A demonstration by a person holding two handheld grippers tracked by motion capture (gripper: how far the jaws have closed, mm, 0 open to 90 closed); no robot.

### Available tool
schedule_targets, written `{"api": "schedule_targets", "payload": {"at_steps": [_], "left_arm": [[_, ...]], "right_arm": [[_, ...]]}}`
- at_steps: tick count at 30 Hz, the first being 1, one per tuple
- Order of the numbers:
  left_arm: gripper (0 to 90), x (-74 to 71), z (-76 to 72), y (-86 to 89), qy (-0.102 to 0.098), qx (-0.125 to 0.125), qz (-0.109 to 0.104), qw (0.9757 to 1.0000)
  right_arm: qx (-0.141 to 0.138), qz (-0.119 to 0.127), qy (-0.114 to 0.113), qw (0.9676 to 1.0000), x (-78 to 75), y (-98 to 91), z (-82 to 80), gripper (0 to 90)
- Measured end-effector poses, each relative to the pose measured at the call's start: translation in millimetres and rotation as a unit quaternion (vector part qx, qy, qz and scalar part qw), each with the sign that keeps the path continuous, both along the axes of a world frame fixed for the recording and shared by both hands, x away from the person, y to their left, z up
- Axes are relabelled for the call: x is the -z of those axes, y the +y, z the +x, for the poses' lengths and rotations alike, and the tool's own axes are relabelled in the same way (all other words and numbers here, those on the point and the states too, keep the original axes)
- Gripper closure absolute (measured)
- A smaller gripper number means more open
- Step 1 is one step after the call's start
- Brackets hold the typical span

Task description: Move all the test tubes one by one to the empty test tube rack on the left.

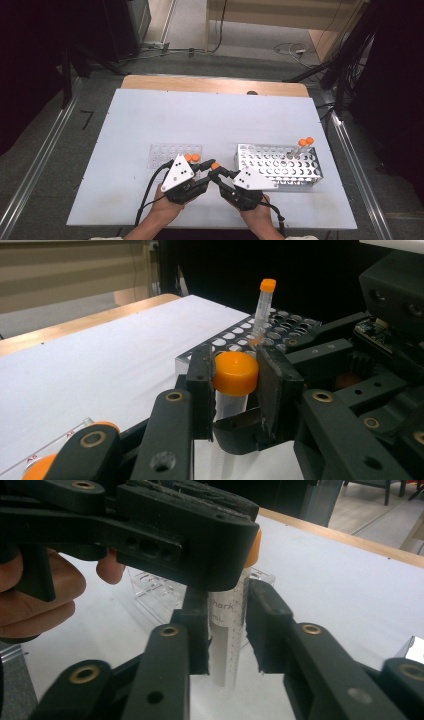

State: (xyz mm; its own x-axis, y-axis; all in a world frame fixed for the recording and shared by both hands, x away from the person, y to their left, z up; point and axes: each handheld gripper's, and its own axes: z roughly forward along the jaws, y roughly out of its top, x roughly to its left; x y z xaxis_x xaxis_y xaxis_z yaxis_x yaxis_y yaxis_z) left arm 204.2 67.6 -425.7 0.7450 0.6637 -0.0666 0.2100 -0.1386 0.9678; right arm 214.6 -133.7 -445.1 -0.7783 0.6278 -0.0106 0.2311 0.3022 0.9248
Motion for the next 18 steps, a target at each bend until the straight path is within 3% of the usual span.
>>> {"api": "schedule_targets", "payload": {"at_steps": [9,18], "left_arm": [[70.8,-11.0,-2.0,8.9,0.002,-0.009,-0.008,0.9999],[70.8,-29.5,-5.1,39.6,0.0,-0.049,-0.023,0.9985]], "right_arm": [[-0.004,0.003,0.006,1.0,-1.3,-1.2,0.8,42.0],[0.028,0.002,0.013,0.9995,-2.4,-7.4,4.6,22.5]]}}
